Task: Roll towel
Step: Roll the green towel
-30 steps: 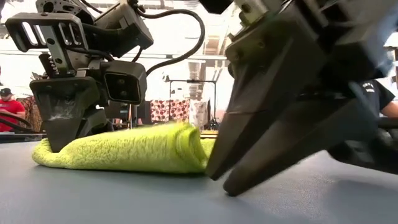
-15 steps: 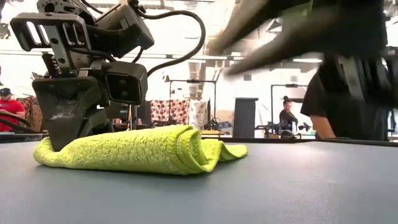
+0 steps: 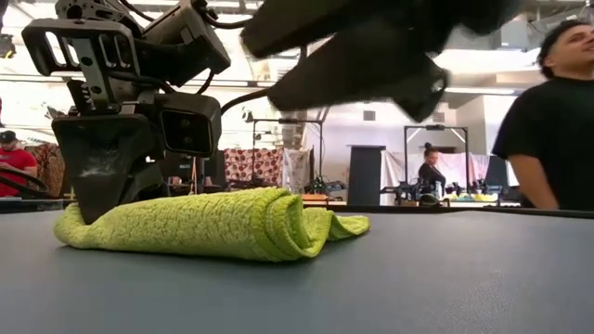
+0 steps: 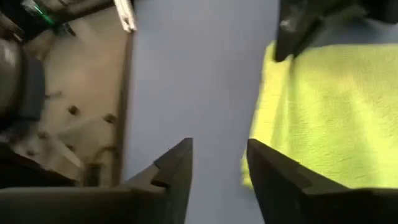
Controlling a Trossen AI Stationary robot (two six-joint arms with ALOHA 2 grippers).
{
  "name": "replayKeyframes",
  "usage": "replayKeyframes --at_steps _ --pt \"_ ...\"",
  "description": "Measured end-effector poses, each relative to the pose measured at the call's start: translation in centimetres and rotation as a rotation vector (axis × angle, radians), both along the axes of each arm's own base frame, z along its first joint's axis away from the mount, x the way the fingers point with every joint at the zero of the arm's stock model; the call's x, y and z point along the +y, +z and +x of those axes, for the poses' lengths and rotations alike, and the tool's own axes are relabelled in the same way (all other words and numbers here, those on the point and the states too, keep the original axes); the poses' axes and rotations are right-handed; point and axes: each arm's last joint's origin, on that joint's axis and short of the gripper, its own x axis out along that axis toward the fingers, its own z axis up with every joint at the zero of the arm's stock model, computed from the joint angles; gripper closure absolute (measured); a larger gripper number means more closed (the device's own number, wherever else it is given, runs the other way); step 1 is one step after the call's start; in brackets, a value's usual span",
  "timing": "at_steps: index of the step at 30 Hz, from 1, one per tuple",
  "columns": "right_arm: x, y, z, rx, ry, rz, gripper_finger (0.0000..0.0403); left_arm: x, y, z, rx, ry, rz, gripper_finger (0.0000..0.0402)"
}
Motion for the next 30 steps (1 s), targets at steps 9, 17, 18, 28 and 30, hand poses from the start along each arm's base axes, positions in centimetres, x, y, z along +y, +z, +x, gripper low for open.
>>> replayKeyframes --at_steps 9,17,18,28,30 --pt "-0.4 -1.2 0.5 0.033 0.095 -0.149 0.0191 0.0 0.0 0.0 0.007 0.009 0.001 0.0401" --pt "-0.4 -1.9 0.6 0.036 0.148 -0.243 0.0195 0.0 0.0 0.0 0.011 0.015 -0.001 0.0401" --pt "-0.4 -1.8 0.6 0.032 0.158 -0.257 0.0195 0.0 0.0 0.0 0.010 0.015 -0.001 0.0401" --pt "-0.7 -1.7 1.0 0.017 0.241 -0.299 0.0196 0.0 0.0 0.0 0.012 0.015 -0.001 0.0401" --pt "-0.9 -1.7 1.2 0.015 0.249 -0.302 0.0196 0.0 0.0 0.0 0.013 0.015 -0.001 0.0401"
